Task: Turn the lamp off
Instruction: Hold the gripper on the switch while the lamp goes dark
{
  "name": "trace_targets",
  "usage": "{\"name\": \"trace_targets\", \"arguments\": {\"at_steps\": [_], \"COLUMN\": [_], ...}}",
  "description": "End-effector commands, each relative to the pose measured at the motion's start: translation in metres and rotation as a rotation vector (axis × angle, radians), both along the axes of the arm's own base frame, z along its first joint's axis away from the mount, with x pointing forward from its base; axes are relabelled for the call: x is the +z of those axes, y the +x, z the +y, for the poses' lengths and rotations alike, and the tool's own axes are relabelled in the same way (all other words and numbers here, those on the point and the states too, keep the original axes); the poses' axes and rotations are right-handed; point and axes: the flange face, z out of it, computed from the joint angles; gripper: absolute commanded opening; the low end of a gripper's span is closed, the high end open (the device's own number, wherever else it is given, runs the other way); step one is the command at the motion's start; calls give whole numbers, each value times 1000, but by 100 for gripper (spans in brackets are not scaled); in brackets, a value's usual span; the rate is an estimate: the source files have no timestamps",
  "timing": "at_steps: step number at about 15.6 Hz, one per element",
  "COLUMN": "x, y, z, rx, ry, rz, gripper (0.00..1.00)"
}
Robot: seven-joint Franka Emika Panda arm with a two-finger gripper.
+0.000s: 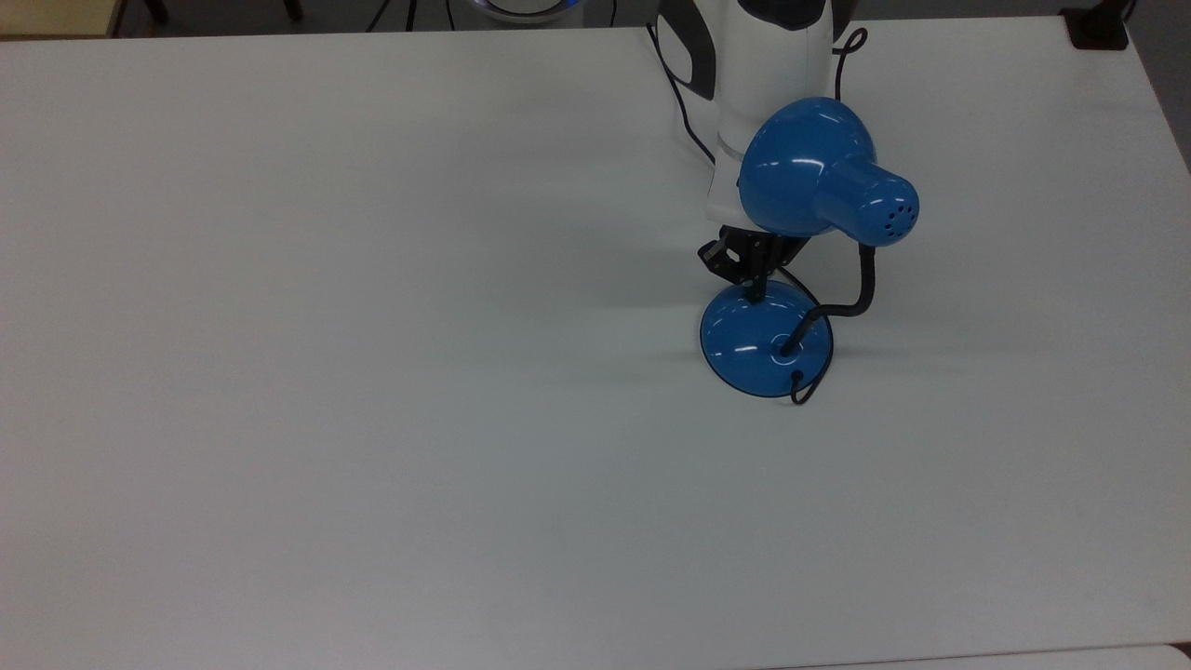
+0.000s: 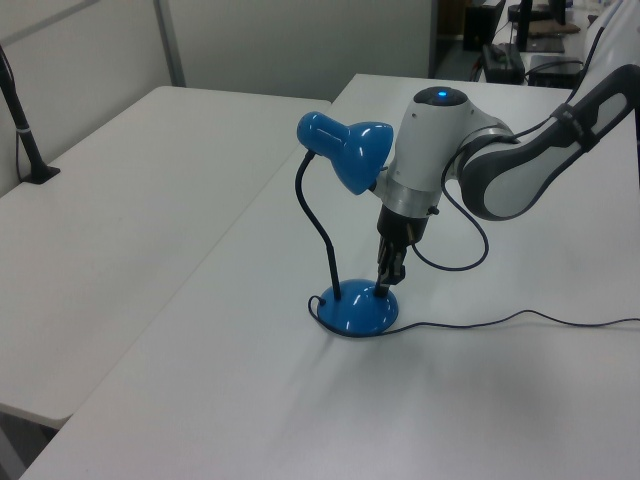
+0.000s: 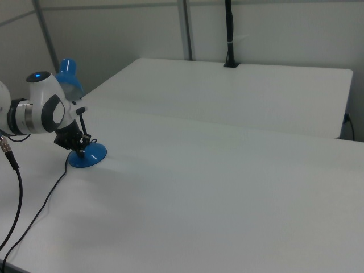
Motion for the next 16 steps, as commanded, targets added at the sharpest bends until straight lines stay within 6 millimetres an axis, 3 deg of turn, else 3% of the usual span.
{"name": "trace_targets", "arguments": {"at_steps": [1, 16], "x": [-35, -33], "y": [-12, -13], "z": [-9, -9], "rx": [-15, -16], "ry": [-30, -37], "rz": [52, 61], "gripper": [0, 0]}}
